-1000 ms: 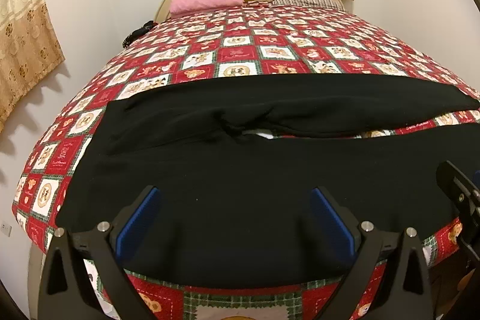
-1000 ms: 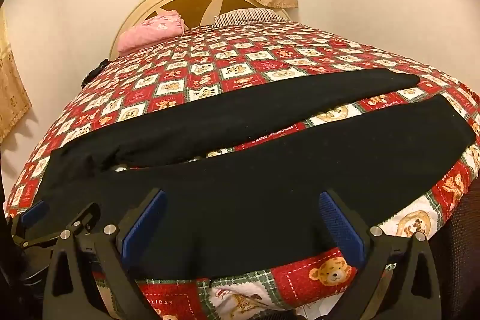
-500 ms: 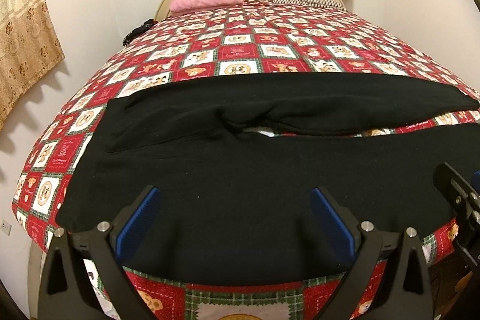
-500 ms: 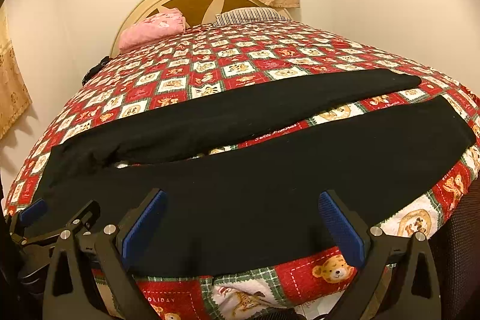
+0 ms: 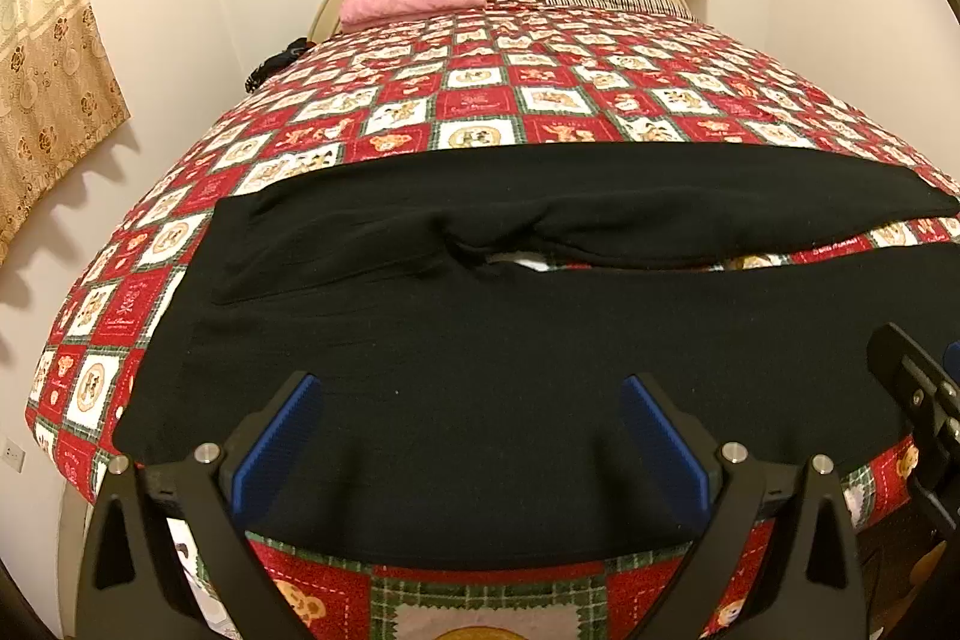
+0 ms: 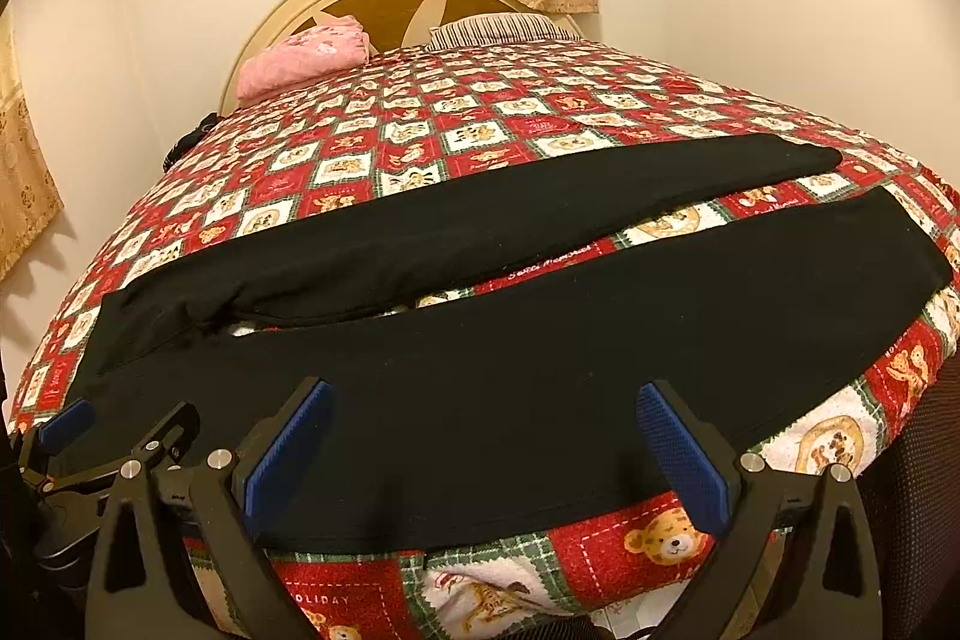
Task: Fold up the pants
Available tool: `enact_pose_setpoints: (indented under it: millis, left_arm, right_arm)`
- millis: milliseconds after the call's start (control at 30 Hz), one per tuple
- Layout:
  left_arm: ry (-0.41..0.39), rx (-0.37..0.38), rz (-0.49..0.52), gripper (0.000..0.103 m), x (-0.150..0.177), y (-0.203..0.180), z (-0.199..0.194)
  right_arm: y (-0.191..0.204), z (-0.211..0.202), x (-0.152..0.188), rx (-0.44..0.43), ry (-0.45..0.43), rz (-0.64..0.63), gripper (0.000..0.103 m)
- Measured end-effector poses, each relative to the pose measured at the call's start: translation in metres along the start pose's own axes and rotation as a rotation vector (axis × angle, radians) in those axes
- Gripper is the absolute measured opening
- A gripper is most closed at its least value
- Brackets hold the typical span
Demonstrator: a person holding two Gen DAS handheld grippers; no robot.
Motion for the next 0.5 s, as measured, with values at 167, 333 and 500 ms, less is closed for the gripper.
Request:
enact_pose_setpoints:
  millis: [167, 333, 500]
  left_arm:
    - [0.004, -0.001, -0.001, 0.102, 0.0008, 0.0004, 0.0010]
    - [0.004, 0.000, 0.000, 0.102, 0.0007, 0.0005, 0.0012]
    - [0.004, -0.001, -0.001, 0.102, 0.0010, 0.0004, 0.0010]
  right_arm:
    - [0.0005, 0.0003, 0.0018, -0.002, 0.004, -0.001, 0.102]
    - [0.0001, 0.0005, 0.0034, -0.002, 0.008, -0.001, 0.102]
    - [0.0001, 0.0007, 0.0027, -0.002, 0.008, 0.000, 0.102]
Point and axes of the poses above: each gripper's, at about its wrist camera, not at the fingertips, and z roughly the way its jaws point, y to its left, x to its underside, the point moved 8 cm from there along z, roughly the way its jaws point, and after that the axes turned 1 degree about -y, right-handed, at the moved point
